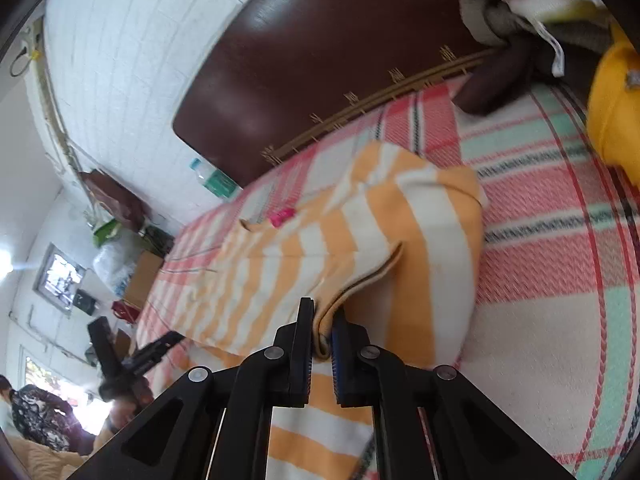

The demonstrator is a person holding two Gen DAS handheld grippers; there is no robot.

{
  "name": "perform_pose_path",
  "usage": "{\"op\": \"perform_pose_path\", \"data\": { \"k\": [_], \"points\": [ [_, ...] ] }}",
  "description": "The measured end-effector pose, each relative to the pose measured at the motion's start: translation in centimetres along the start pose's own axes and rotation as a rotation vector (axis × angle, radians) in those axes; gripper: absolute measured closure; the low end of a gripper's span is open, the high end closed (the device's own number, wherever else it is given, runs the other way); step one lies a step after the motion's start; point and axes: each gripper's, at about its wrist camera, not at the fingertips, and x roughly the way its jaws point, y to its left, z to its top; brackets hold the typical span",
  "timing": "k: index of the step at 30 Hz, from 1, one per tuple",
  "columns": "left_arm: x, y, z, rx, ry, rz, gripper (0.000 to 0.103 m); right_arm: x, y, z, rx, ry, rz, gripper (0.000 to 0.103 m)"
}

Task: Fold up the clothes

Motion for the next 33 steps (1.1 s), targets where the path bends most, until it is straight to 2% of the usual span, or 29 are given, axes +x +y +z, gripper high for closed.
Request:
{"op": "perform_pose_path", "data": {
  "k": [3,6,9,12,14,15,17,18,20,22,26,31,33],
  "points": [
    [0.4,0.5,-0.1,-0.022,0.025,0.005,0.062,0.3,-1.1,-1.0,0.003,0.017,-0.032,0.095],
    [0.9,0.5,0.1,-0.018,0.036,0.016,0.062,-0.2,-0.7,-0.8,-0.022,-0.01,-0.044,0.095],
    [1.3,0.7,0.2,-0.025,0.048,0.04,0.062,-0.8,0.0,-0.2,-0.075,-0.051,-0.094,0.095],
    [1.6,1.6,0.2,-0.056,0.066,0.037,0.062,0.0,0.1,-0.3,-0.105,-0.018,-0.141,0.092],
    [1.3,2.2,0.0,-0.07,0.079,0.013,0.062,0.6,0.1,-0.7,-0.129,0.014,-0.194,0.087],
    [1.1,2.5,-0.2,-0.076,0.085,0.001,0.062,0.4,0.1,-0.9,-0.126,0.011,-0.185,0.085],
    [0.4,3.2,-0.8,-0.092,0.113,-0.078,0.061,-0.3,0.4,-1.3,-0.125,0.008,-0.164,0.065],
    [-0.2,3.6,-1.2,-0.092,0.121,-0.117,0.059,-0.8,0.7,-1.6,-0.128,0.007,-0.161,0.059],
    [-1.5,4.2,-2.2,-0.082,0.127,-0.185,0.048,-2.0,1.4,-2.5,-0.138,0.011,-0.148,0.046],
    [-2.8,4.8,-3.2,-0.07,0.133,-0.25,0.034,-3.5,1.8,-4.1,-0.142,0.032,-0.102,0.04],
    [-4.3,4.7,-5.7,-0.036,0.168,-0.342,0.029,-6.0,2.7,-8.2,-0.139,0.086,-0.042,0.03],
    [-4.7,3.0,-7.7,0.034,0.181,-0.364,0.028,-7.8,3.4,-13.3,-0.098,0.133,-0.035,0.028],
    [-5.2,2.6,-8.0,0.043,0.176,-0.398,0.028,-8.3,3.7,-14.9,-0.083,0.145,-0.035,0.027]
  ]
}}
